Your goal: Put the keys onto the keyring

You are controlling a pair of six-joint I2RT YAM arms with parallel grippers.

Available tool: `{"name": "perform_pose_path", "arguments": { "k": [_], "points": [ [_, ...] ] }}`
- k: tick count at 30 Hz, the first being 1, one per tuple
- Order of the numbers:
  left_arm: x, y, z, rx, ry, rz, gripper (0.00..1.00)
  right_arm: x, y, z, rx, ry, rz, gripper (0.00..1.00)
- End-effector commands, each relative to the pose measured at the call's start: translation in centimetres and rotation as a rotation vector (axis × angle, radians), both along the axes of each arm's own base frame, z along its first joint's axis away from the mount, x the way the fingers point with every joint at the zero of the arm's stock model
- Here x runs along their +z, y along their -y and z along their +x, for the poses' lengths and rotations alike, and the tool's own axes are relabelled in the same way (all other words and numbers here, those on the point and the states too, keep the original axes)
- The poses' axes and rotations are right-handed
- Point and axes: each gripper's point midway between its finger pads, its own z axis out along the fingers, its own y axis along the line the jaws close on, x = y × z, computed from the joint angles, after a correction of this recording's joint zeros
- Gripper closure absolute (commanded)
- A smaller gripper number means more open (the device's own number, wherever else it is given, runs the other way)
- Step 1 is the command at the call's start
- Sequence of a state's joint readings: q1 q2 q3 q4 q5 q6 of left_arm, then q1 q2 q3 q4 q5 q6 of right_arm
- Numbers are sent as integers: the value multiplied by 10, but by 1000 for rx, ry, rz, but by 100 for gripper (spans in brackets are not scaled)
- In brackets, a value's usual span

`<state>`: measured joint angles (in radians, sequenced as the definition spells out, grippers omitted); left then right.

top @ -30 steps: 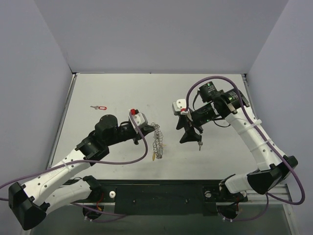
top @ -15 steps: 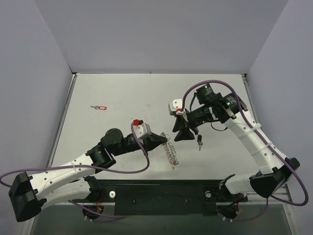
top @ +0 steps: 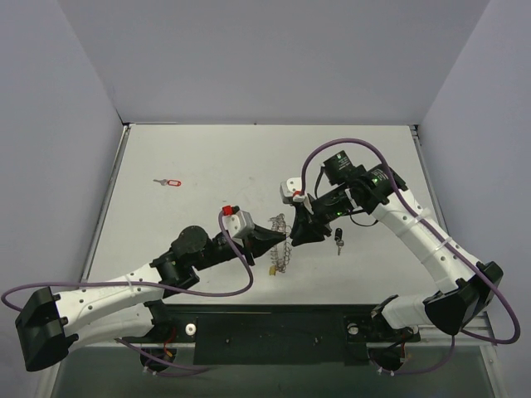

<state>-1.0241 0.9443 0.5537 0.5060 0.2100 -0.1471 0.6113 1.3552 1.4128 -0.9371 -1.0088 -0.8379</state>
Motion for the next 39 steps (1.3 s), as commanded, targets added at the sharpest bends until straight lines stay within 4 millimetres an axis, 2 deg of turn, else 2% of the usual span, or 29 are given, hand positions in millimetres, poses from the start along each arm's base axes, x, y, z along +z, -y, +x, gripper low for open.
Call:
{"name": "perform_pose_path", "arguments": {
  "k": [1,18,29,34,39],
  "points": [
    [39,0,-2,4,55,-137,100,17,-5,-11,36,-9,65,82],
    [35,4,-3,-5,40,-144,100,28,-9,-19,57,-43,112,81],
    [32,4,-8,-27,27,-152,100,31,-4,0,-16,-23,91,73],
    [30,3,-7,-24,24,-152,100,36,-6,-4,-6,-43,114,72],
    [33,2,-8,-22,27,-165,100,31,-10,-8,9,-67,111,75]
  ]
}}
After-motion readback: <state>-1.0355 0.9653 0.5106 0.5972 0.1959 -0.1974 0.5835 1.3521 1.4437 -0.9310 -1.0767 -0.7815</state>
